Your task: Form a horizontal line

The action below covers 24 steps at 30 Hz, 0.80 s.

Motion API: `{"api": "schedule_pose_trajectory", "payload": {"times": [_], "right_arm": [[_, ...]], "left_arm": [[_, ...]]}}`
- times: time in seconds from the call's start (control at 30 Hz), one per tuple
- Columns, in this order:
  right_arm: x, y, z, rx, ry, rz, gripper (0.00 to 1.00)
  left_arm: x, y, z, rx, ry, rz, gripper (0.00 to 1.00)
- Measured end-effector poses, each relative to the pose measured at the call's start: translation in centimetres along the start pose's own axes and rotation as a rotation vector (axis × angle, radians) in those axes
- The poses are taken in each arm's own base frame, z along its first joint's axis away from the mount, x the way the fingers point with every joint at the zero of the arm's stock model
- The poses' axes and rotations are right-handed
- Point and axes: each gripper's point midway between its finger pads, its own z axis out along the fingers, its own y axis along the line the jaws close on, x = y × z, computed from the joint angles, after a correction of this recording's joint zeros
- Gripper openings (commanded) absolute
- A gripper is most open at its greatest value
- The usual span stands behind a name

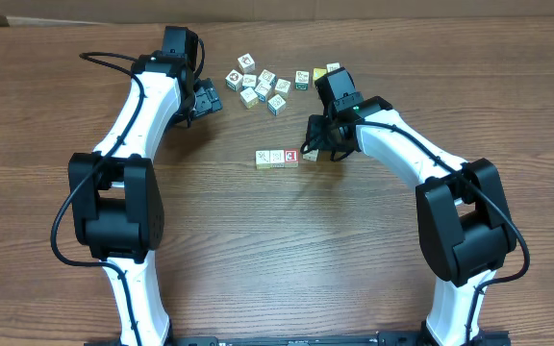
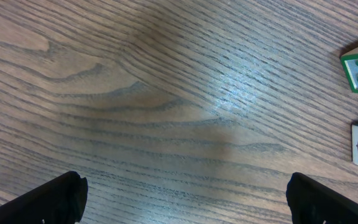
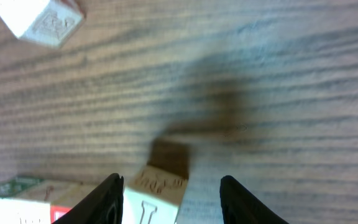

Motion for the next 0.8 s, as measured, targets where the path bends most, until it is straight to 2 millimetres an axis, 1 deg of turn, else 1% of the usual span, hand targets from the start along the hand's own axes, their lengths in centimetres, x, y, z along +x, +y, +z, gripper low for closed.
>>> {"api": "schedule_pose_trajectory", "payload": {"times": [0.03,0.13,0.17,0.6,0.8], "right_arm": [[-0.26,-0.06,-0.01,0.005,-0.012,0.002,0.40],[-0.79,-0.08,-0.02,0.009,-0.035,0.015,0.27],[-0.91,-0.09,-0.03,0.011,-0.040,0.018,0.26],[-0.76,-0.29,0.07,0.019,-0.038,0.022,0.25],[-0.09,-0.63,0.62,0.023,-0.030,0.022,0.27]], "left_arm": [[0.01,0.00,0.00,0.000,0.000,0.000,1.00],[0.00,0.00,0.00,0.000,0.000,0.000,1.00],[0.00,0.00,0.00,0.000,0.000,0.000,1.00],[0.00,0.00,0.00,0.000,0.000,0.000,1.00],[0.00,0.00,0.00,0.000,0.000,0.000,1.00]]}}
